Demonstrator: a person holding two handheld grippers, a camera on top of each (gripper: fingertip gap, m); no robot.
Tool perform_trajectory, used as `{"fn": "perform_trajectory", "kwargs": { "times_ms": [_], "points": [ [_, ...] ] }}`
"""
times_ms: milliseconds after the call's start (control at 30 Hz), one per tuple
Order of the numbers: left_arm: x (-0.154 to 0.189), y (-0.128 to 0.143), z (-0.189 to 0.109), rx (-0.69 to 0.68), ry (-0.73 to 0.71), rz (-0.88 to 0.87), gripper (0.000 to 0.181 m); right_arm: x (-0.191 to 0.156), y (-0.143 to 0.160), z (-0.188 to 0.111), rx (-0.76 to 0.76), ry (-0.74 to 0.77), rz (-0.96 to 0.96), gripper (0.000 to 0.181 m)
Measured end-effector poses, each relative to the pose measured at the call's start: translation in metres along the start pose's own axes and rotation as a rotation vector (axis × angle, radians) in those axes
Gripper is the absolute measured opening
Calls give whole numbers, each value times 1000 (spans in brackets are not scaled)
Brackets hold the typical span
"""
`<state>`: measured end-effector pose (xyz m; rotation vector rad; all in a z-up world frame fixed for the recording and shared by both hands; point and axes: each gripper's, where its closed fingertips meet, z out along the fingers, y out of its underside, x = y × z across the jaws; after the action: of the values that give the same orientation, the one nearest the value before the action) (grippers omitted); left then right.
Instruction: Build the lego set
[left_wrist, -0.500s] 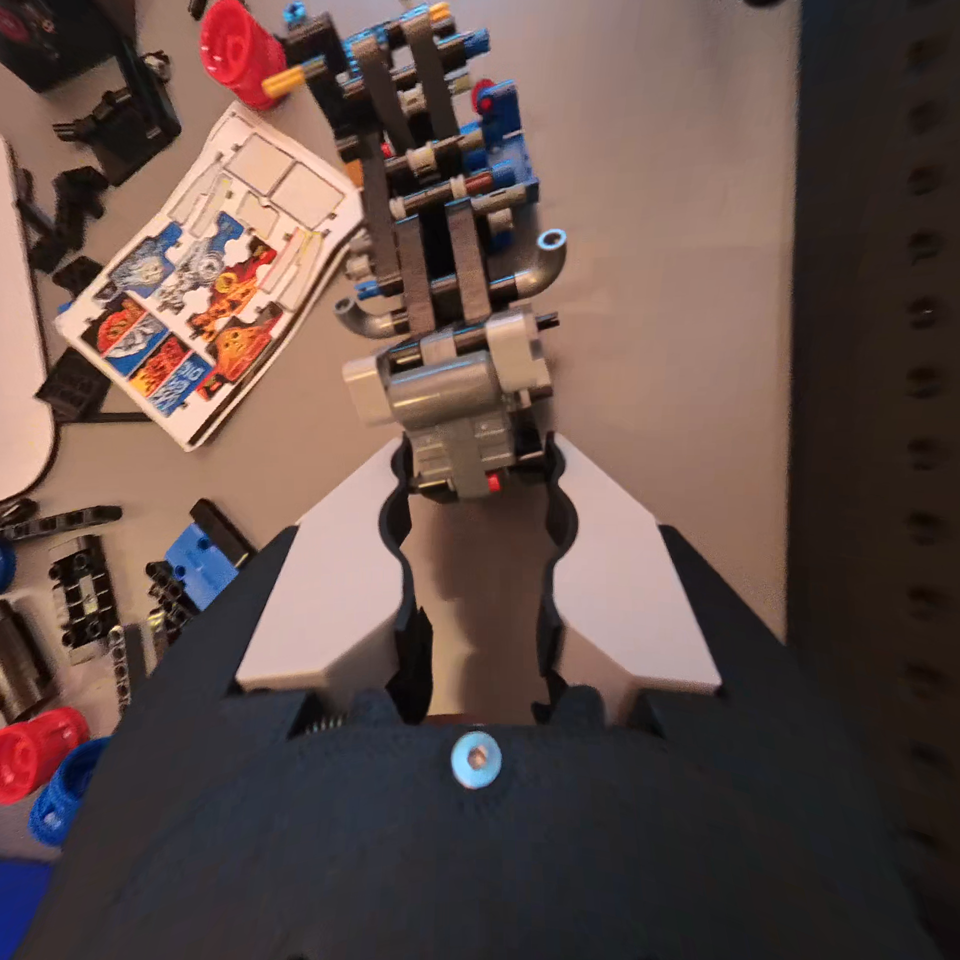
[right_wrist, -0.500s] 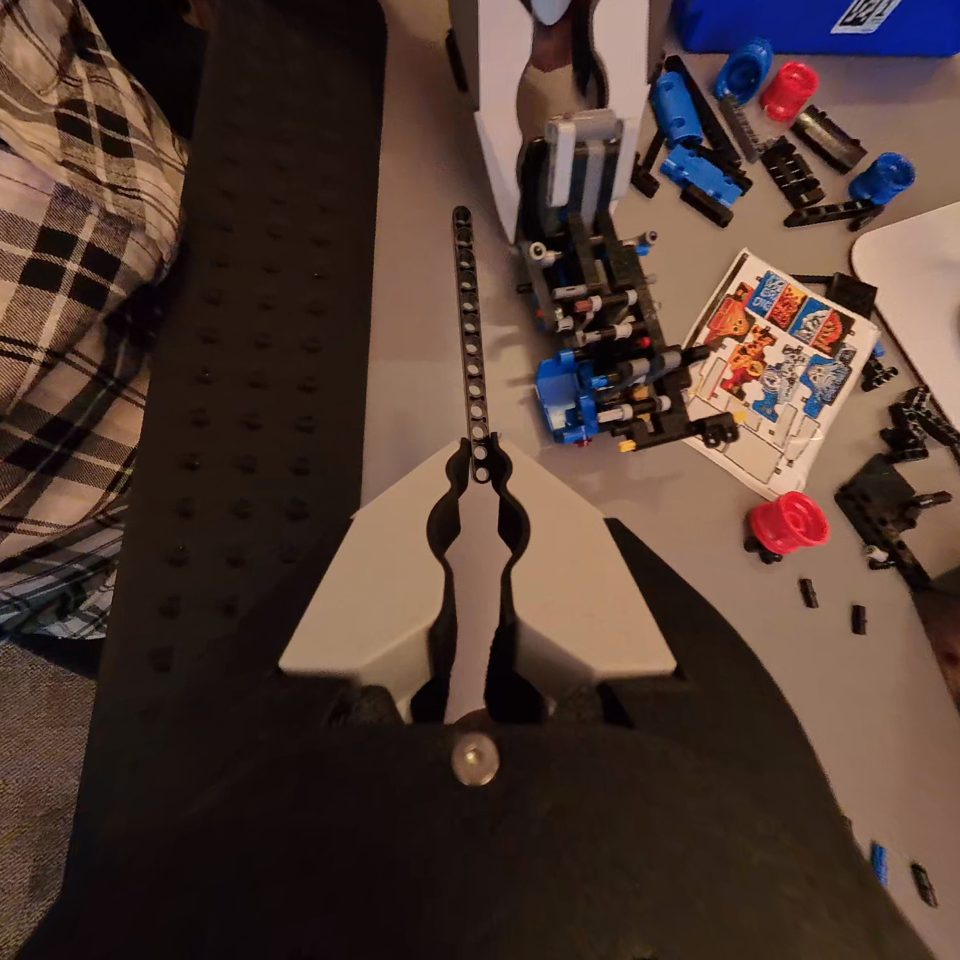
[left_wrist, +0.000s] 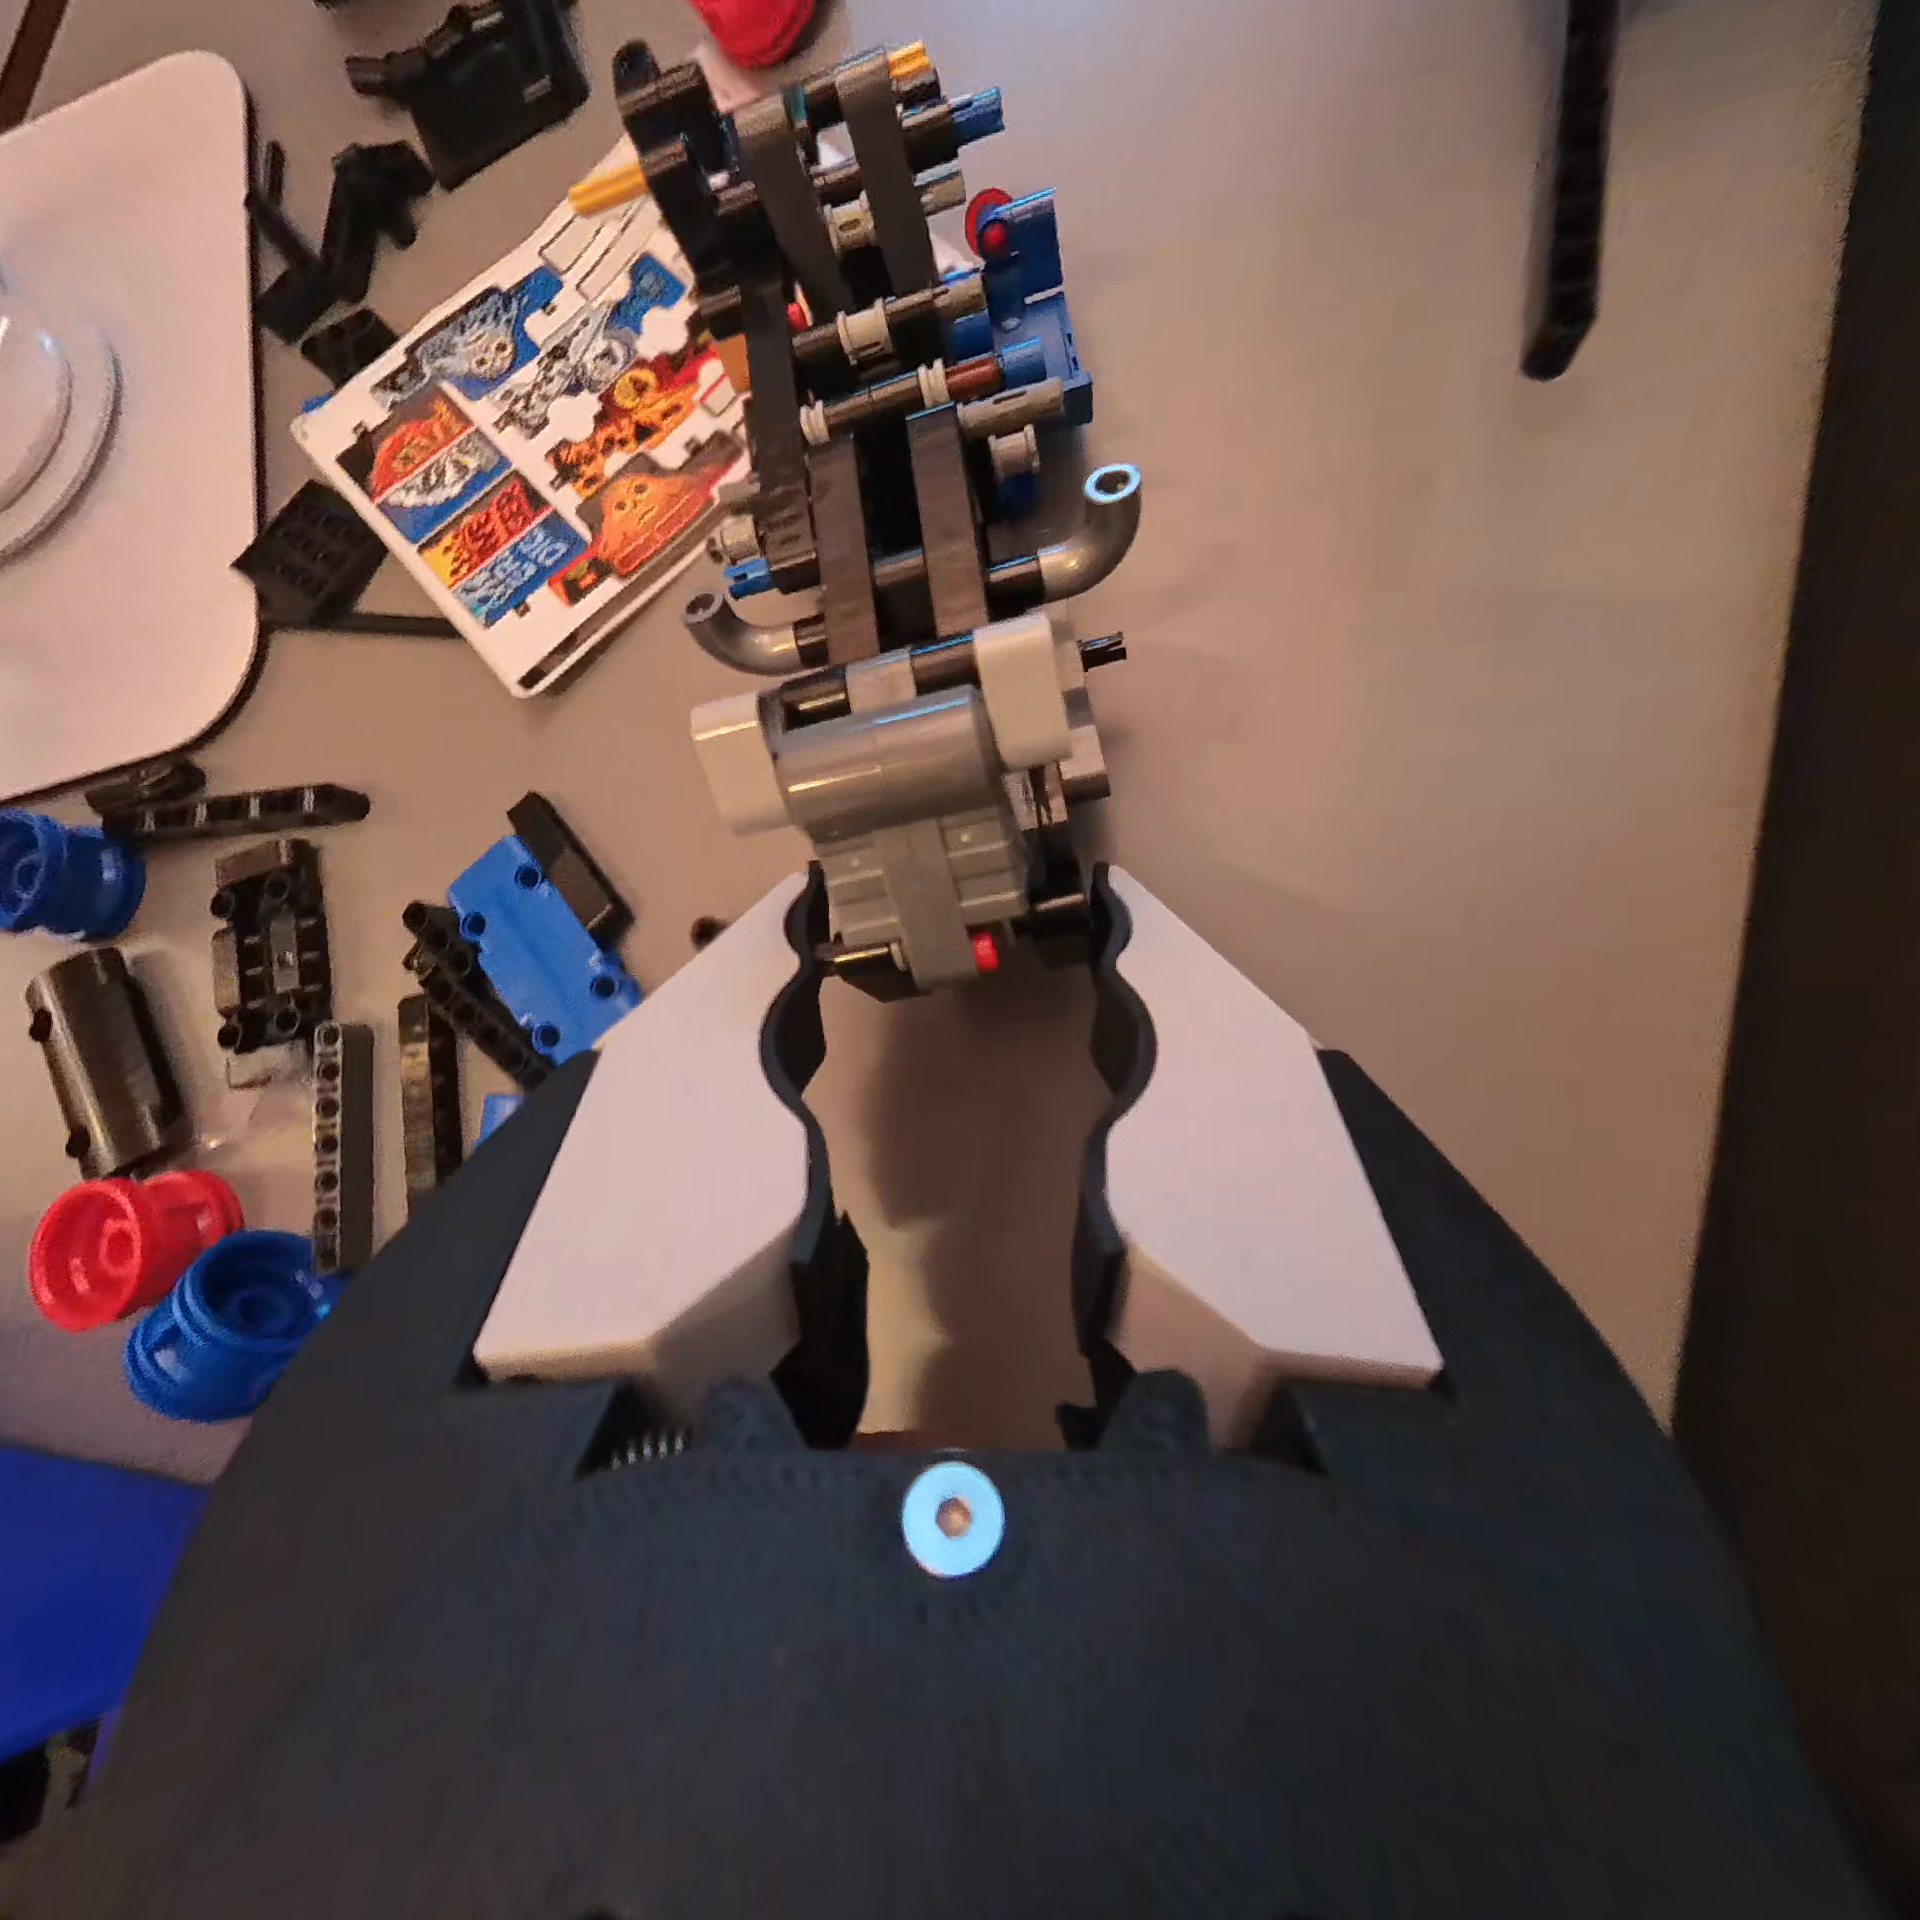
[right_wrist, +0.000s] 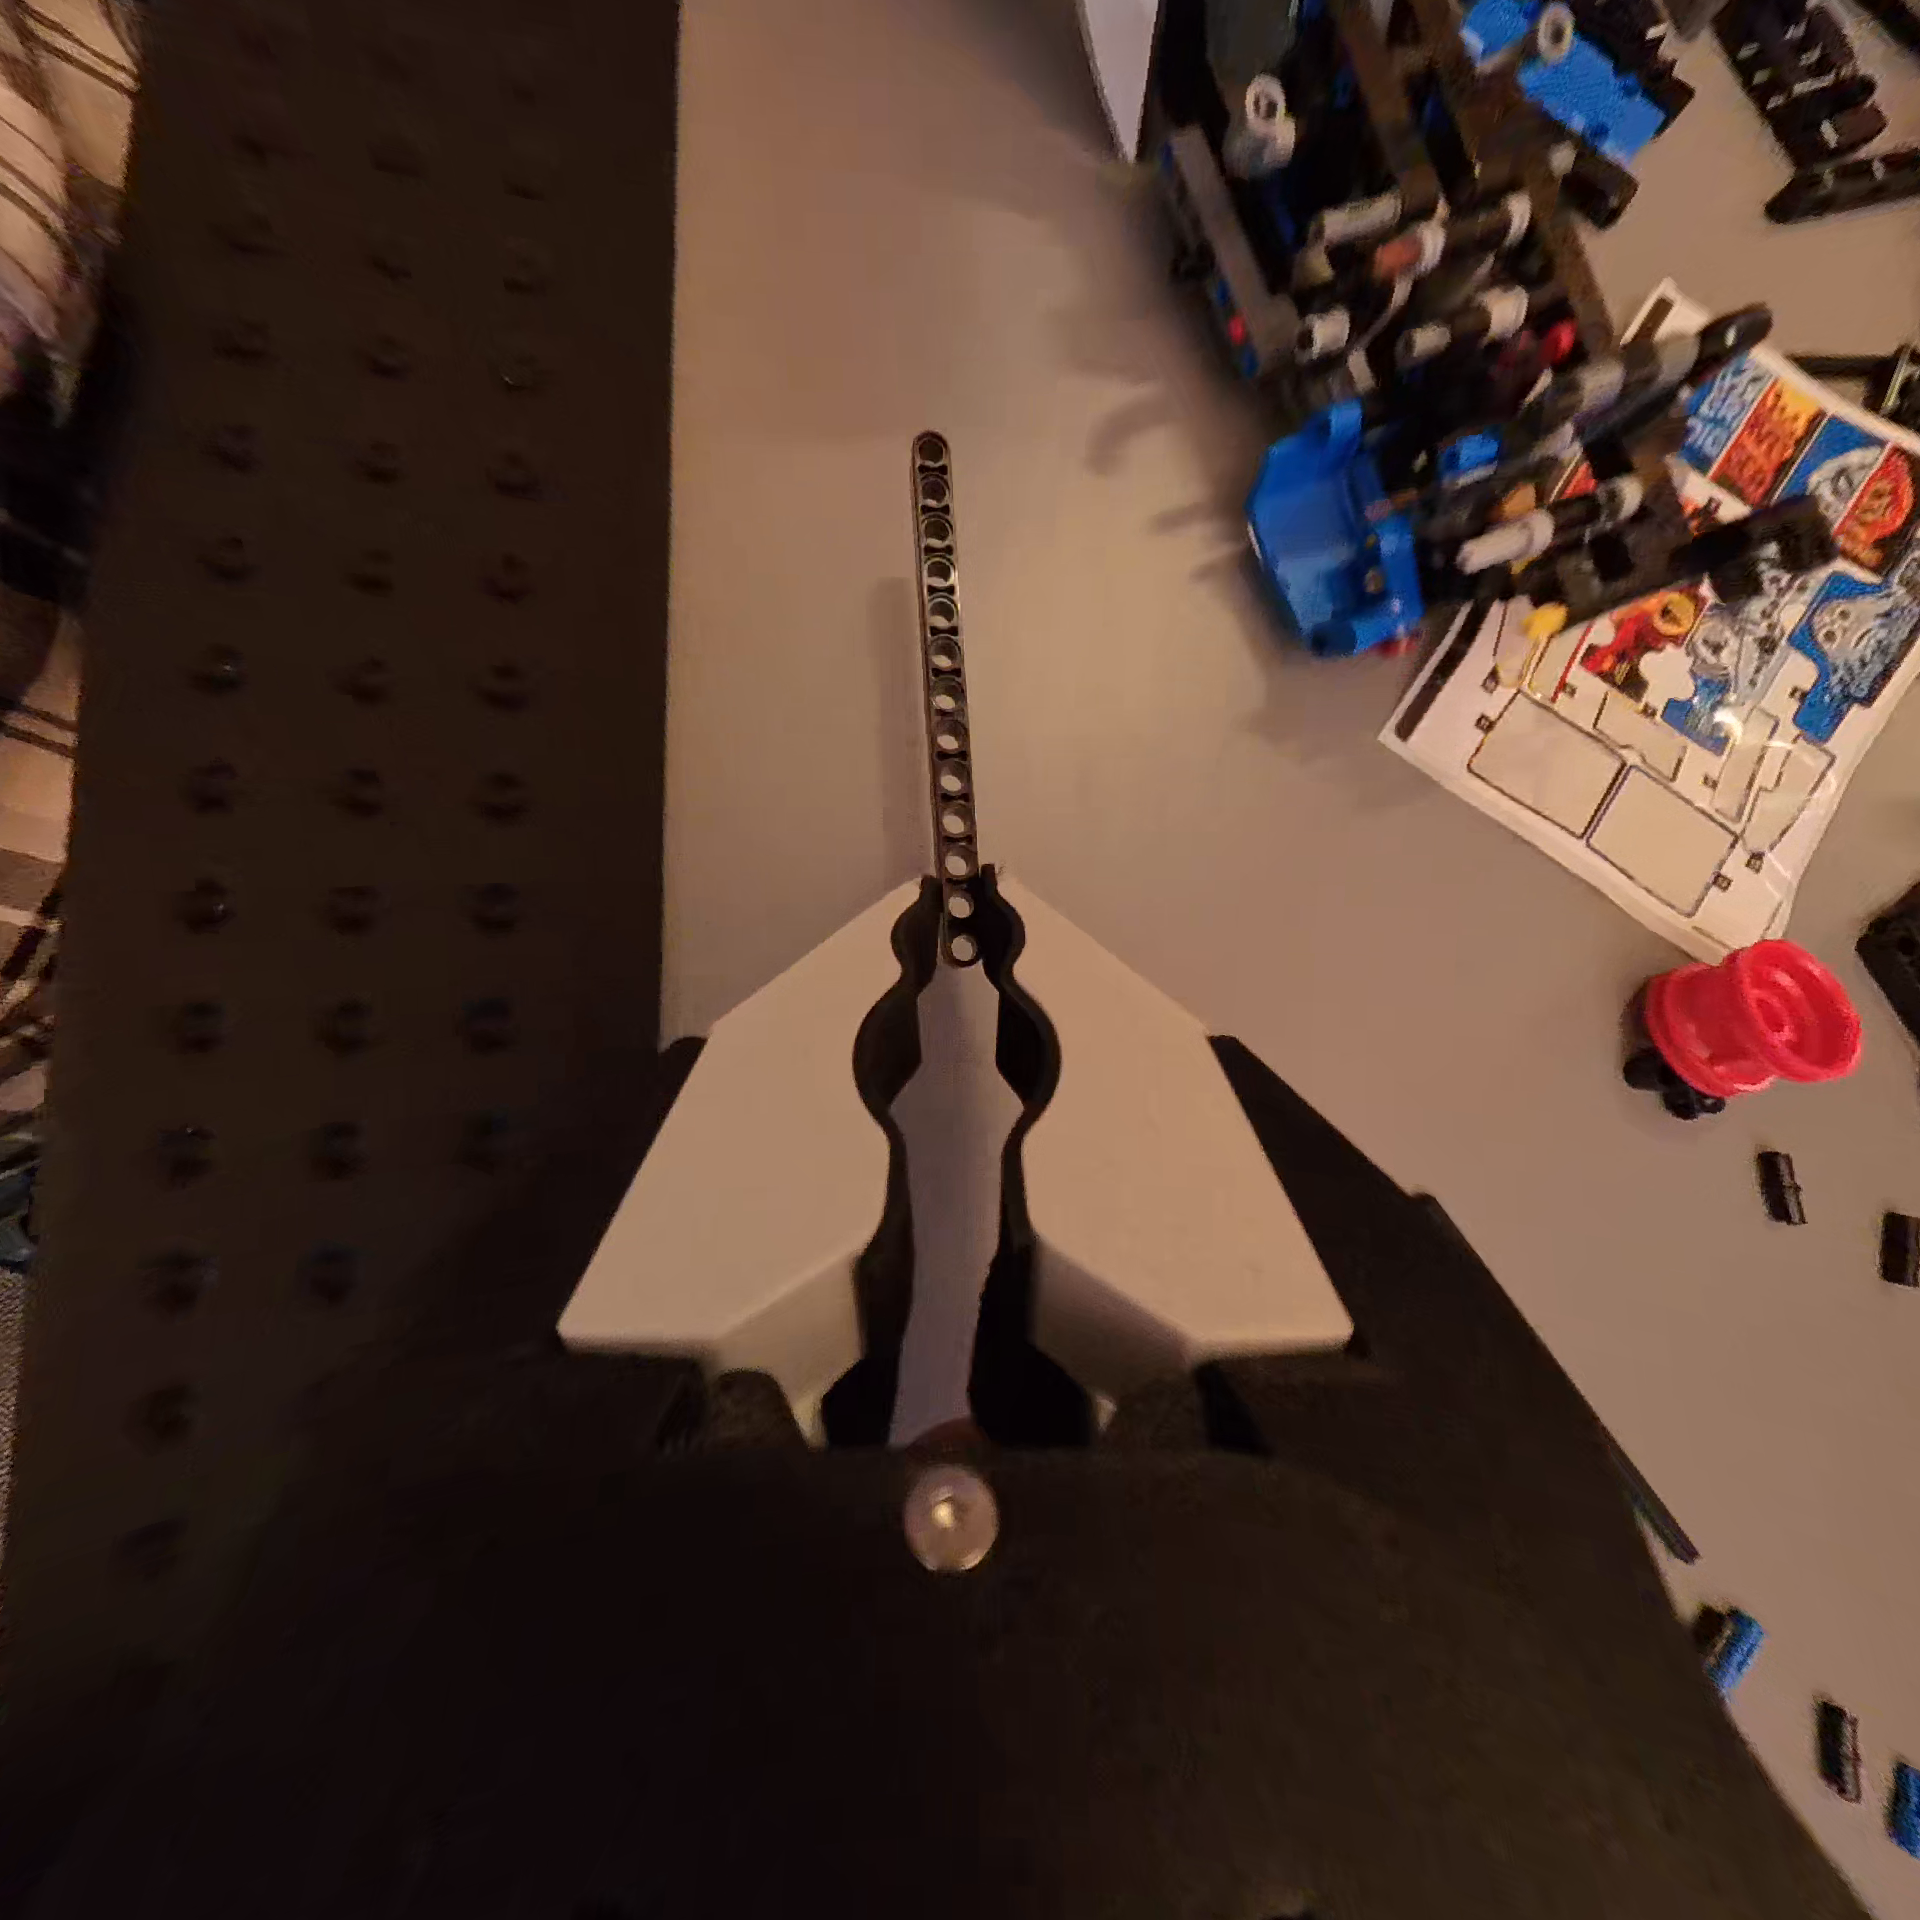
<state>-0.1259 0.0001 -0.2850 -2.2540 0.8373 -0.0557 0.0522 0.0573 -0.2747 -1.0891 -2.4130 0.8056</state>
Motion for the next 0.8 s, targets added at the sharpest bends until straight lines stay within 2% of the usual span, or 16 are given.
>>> {"fn": "perform_trajectory", "kwargs": {
  "times_ms": [67,133,300,533,800],
  "points": [
    [-5,6,-3,-12,-7,-19,50,2,4,5,-19,-1,6,5],
    [-10,16,-4,-46,-21,-21,62,4,6,9,-41,7,2,5],
    [-12,6,-19,27,-20,-25,78,10,12,19,-105,13,-25,6],
    [-15,-17,-37,107,-53,24,78,8,8,22,-94,-22,-15,13],
    [-13,-61,-45,210,-87,147,74,12,-4,19,-17,-26,10,19]
  ]
}}
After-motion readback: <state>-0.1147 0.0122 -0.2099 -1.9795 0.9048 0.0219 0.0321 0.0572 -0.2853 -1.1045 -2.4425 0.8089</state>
